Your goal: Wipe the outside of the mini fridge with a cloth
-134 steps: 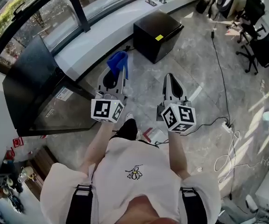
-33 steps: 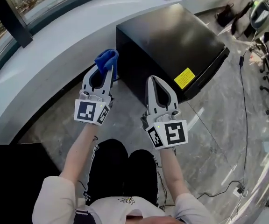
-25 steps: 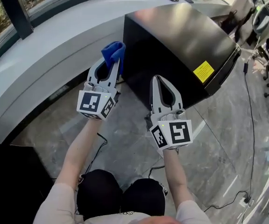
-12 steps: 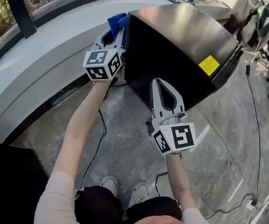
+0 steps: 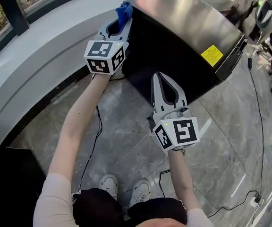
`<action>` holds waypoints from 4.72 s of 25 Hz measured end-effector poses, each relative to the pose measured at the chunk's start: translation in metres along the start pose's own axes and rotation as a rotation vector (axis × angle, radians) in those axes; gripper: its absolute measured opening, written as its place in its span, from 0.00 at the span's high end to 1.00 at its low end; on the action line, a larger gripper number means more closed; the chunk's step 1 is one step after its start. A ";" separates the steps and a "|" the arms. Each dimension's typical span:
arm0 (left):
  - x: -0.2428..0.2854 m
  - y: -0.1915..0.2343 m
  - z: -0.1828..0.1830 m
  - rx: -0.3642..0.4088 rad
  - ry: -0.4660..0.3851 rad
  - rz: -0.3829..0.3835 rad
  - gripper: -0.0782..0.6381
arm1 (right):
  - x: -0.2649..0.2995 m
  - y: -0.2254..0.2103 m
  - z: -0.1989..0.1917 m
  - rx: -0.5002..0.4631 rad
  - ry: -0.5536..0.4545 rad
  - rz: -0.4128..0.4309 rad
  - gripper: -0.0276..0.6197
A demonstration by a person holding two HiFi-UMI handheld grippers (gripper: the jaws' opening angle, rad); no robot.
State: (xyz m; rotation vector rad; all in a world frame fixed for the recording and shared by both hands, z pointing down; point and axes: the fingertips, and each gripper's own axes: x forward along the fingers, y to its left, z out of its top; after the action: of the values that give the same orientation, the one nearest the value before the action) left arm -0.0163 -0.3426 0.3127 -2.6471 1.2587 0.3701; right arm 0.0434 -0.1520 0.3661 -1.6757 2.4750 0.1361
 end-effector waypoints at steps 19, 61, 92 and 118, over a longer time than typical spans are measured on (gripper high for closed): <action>-0.058 -0.191 0.028 -0.174 -0.004 -0.288 0.81 | -0.119 -0.096 0.021 -0.069 0.026 -0.456 0.94; -0.043 0.000 -0.041 -0.022 0.065 0.082 0.81 | -0.079 -0.056 -0.026 -0.043 0.087 -0.260 0.94; -0.019 -0.029 -0.051 0.067 0.046 -0.036 0.81 | -0.052 -0.024 -0.037 -0.072 0.105 -0.143 0.94; -0.073 -0.225 0.004 -0.115 -0.018 -0.321 0.81 | -0.128 -0.087 0.010 -0.059 0.049 -0.441 0.94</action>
State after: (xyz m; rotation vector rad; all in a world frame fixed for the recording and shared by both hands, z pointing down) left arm 0.1144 -0.1474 0.3443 -2.8707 0.8072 0.4235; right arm 0.1720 -0.0657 0.3796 -2.2224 2.0839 0.1166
